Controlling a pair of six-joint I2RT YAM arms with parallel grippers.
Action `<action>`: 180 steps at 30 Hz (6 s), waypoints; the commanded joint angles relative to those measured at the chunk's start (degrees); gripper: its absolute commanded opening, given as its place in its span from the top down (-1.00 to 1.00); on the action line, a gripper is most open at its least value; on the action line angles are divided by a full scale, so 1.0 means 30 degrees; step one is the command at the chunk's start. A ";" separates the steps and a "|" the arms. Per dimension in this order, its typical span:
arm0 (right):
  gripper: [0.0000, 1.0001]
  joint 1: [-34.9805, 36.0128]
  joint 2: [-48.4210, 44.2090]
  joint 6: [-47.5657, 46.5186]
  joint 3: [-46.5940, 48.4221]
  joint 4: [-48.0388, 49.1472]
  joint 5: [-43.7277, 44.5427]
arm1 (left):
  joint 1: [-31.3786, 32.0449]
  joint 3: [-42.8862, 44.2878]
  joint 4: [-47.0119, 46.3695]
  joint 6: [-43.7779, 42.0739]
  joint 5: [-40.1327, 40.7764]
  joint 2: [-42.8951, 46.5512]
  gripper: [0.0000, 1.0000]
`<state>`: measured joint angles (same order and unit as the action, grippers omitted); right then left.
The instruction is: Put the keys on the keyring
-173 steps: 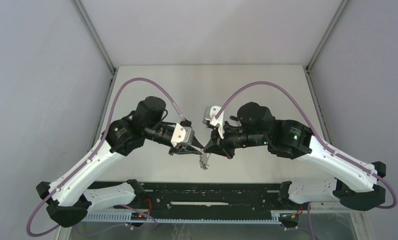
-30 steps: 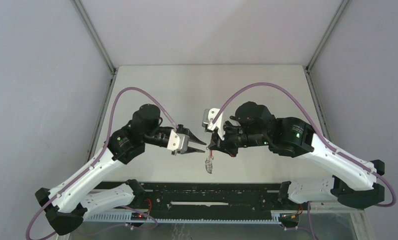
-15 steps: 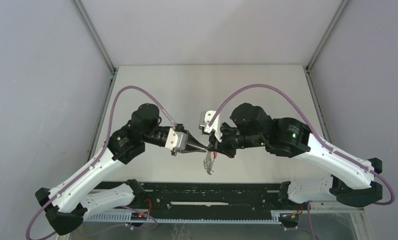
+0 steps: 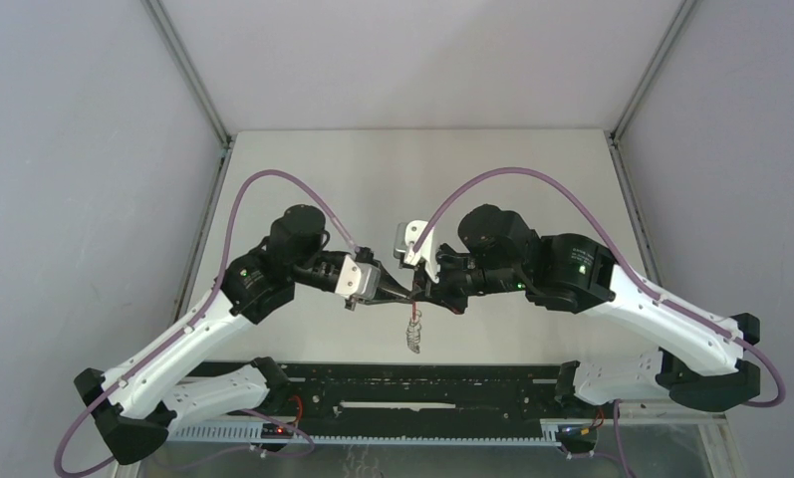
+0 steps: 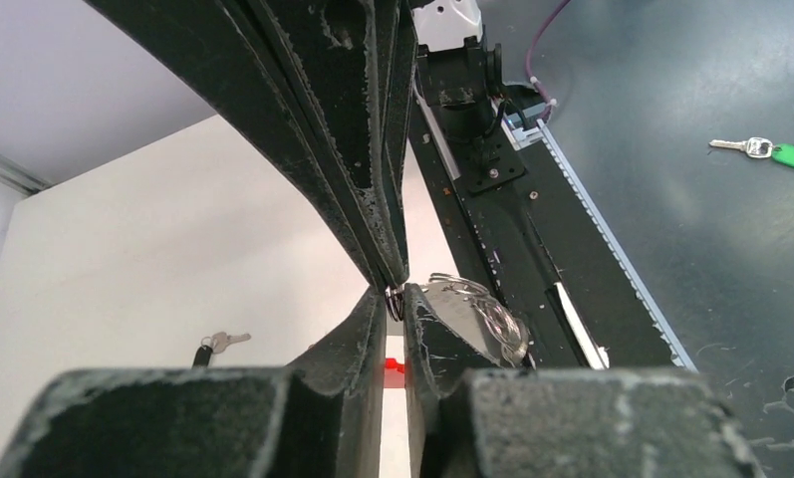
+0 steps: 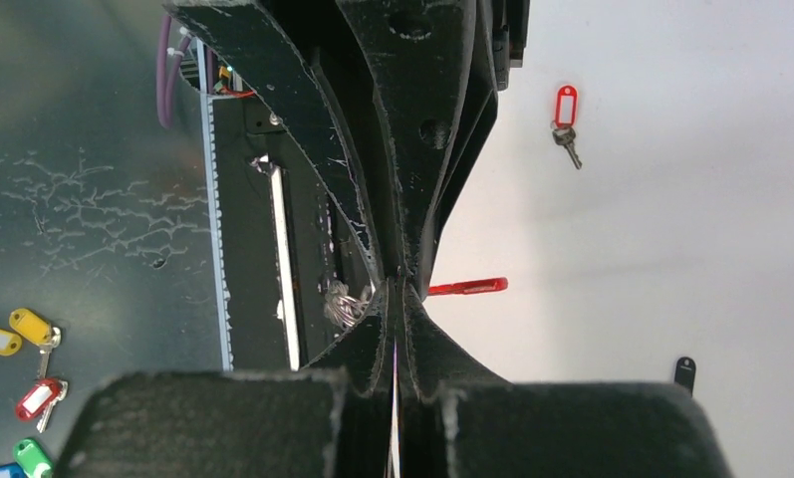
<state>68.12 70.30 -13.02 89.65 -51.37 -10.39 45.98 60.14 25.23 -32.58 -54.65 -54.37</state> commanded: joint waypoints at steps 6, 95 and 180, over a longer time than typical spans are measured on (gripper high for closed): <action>1.00 0.0176 -0.0085 -0.0340 0.0819 0.0865 -0.0413 | 0.0084 0.0835 0.0004 -0.0509 -0.0455 0.0118 0.99; 1.00 0.0345 0.1539 0.0980 0.4926 -0.5382 0.1871 | 0.0149 -0.0275 -0.1411 -0.0068 0.0565 0.1486 0.49; 1.00 -0.0931 -0.7366 0.4012 -0.7941 1.2232 -0.0394 | -0.0397 -0.0910 -0.6168 0.6874 0.0968 0.2071 0.42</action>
<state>65.58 48.97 -2.22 66.00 -18.50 -14.74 44.95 58.81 8.05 -13.43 -52.42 -49.15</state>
